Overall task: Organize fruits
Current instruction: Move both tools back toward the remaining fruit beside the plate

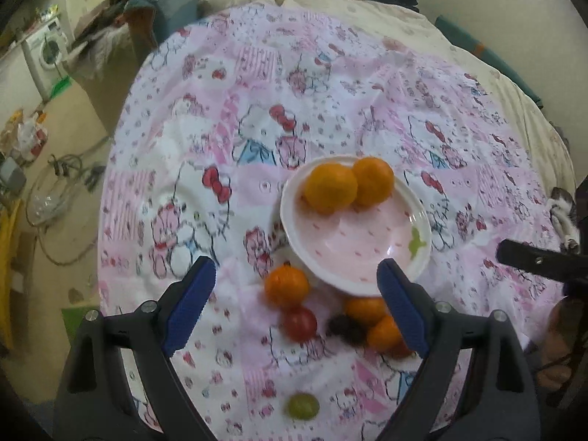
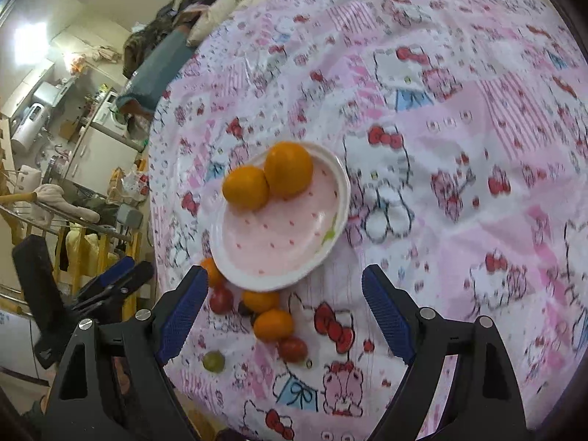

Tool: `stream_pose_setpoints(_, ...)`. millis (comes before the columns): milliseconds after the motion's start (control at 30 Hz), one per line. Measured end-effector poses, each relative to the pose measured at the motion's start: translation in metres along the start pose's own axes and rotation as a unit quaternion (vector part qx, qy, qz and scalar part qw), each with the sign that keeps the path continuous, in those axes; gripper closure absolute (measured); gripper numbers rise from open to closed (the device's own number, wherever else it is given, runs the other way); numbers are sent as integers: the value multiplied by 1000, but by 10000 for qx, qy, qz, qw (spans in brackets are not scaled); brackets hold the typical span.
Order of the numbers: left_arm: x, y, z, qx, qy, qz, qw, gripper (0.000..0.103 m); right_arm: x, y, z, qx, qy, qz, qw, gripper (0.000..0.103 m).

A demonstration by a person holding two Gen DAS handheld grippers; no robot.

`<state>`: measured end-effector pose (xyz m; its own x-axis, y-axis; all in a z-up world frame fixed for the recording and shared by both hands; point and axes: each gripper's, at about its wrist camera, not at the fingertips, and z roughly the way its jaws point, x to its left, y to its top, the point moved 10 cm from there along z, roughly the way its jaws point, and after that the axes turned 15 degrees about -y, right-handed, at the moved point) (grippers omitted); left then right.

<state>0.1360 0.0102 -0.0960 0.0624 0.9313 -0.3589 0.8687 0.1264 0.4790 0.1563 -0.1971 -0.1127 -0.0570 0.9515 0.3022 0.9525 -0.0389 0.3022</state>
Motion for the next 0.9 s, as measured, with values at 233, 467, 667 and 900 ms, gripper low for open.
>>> stream_pose_setpoints(233, 11, -23, 10, 259, -35, -363, 9990, 16, -2, -27, 22, 349, -241, -57, 9991, 15)
stream_pose_setpoints(467, 18, -31, 19, 407, -24, -544, 9977, 16, 6, -45, 43, 643, -271, -233, 9973, 15)
stream_pose_setpoints(667, 18, -31, 22, 416, 33, -530, 9977, 16, 29, -65, 68, 949, -240, -886, 9912, 18)
stream_pose_setpoints(900, 23, -31, 24, 432, 52, -565, 9975, 16, 51, -81, 98, 1103, -350, -1578, 9807, 30)
